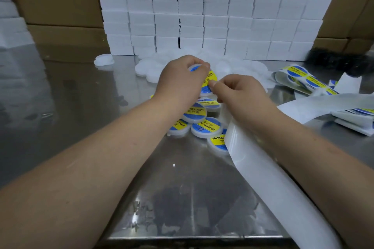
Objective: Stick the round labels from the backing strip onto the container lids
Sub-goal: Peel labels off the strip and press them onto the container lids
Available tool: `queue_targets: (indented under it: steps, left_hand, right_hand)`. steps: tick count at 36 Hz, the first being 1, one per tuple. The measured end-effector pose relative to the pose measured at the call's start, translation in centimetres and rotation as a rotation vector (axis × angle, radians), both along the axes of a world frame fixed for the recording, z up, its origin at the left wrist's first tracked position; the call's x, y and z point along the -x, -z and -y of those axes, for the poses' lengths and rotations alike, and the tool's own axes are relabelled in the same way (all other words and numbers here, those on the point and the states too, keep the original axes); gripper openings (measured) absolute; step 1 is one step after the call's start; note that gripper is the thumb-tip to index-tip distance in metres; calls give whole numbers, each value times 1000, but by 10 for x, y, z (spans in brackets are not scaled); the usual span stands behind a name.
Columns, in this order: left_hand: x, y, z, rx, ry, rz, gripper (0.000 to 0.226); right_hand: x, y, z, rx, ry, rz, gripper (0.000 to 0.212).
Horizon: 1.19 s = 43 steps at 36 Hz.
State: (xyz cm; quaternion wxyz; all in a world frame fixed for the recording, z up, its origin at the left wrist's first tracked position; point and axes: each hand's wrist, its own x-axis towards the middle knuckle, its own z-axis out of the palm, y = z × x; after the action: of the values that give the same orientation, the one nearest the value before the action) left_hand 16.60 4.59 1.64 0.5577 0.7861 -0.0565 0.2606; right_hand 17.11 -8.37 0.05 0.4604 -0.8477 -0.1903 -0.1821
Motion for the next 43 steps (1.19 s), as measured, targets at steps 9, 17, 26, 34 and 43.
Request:
queue_targets:
  steps: [9,17,26,34,43]
  left_hand:
    - [-10,5,-10,-419,-91,-335,18]
    - [-9,13,-10,-620,-147,-366,39]
    - [2,-3,3,-75,75,-148,36]
    - [0,-4,-1,377,195,-110,12]
    - [0,-9,-1,598,223,-70,21]
  right_hand:
    - [-2,-7,6,-142,12,-37,14]
    - [2,-9,4,-210,-43,21,30]
    - [14,-11,0,-392,-291,39,40]
    - [17,-12,-1,-426,-288,125,26]
    - [10,-14,4,-209,113,37,52]
